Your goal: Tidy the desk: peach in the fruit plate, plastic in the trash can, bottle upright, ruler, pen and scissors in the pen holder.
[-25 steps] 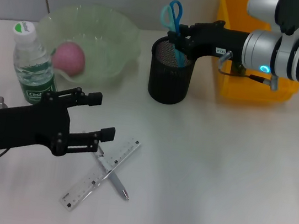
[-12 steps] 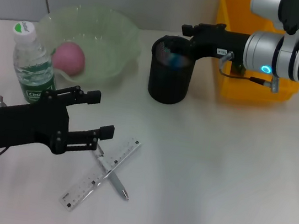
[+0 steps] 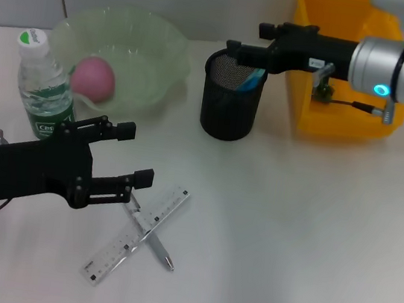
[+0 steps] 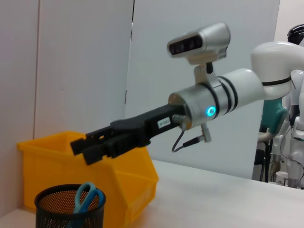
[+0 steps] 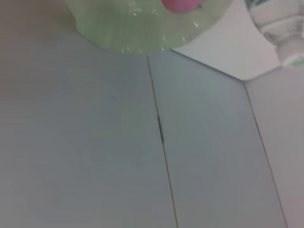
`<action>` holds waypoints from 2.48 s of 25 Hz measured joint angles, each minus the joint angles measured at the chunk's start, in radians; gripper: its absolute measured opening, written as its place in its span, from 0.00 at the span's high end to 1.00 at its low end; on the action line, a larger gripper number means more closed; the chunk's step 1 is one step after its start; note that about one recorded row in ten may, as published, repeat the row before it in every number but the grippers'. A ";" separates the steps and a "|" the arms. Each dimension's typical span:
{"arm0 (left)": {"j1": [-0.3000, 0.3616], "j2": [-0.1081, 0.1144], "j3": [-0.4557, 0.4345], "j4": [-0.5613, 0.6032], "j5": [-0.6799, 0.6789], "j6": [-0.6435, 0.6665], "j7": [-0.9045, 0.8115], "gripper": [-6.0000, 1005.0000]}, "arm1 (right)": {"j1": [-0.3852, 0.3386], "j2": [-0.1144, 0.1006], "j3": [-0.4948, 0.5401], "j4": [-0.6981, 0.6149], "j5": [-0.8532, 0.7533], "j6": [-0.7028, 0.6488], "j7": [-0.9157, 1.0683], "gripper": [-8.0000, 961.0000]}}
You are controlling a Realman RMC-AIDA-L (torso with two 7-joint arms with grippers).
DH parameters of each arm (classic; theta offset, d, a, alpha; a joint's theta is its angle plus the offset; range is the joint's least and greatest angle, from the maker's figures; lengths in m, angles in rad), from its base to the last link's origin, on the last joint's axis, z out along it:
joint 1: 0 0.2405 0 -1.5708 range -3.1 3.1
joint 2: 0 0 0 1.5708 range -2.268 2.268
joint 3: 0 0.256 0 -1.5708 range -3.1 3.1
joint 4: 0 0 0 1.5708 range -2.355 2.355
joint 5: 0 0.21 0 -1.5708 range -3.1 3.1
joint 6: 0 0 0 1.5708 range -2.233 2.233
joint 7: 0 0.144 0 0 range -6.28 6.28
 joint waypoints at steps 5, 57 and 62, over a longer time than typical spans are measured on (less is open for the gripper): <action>0.000 0.000 0.000 0.000 -0.002 0.002 -0.008 0.19 | -0.054 -0.004 0.001 -0.097 -0.003 -0.106 0.076 0.18; -0.253 -0.006 0.381 0.300 0.401 -0.276 -0.979 0.20 | -0.215 -0.098 0.337 0.158 -0.189 -0.540 -0.402 0.21; -0.326 -0.008 0.462 0.360 0.575 -0.275 -1.245 0.20 | -0.215 -0.099 0.338 0.154 -0.189 -0.526 -0.403 0.21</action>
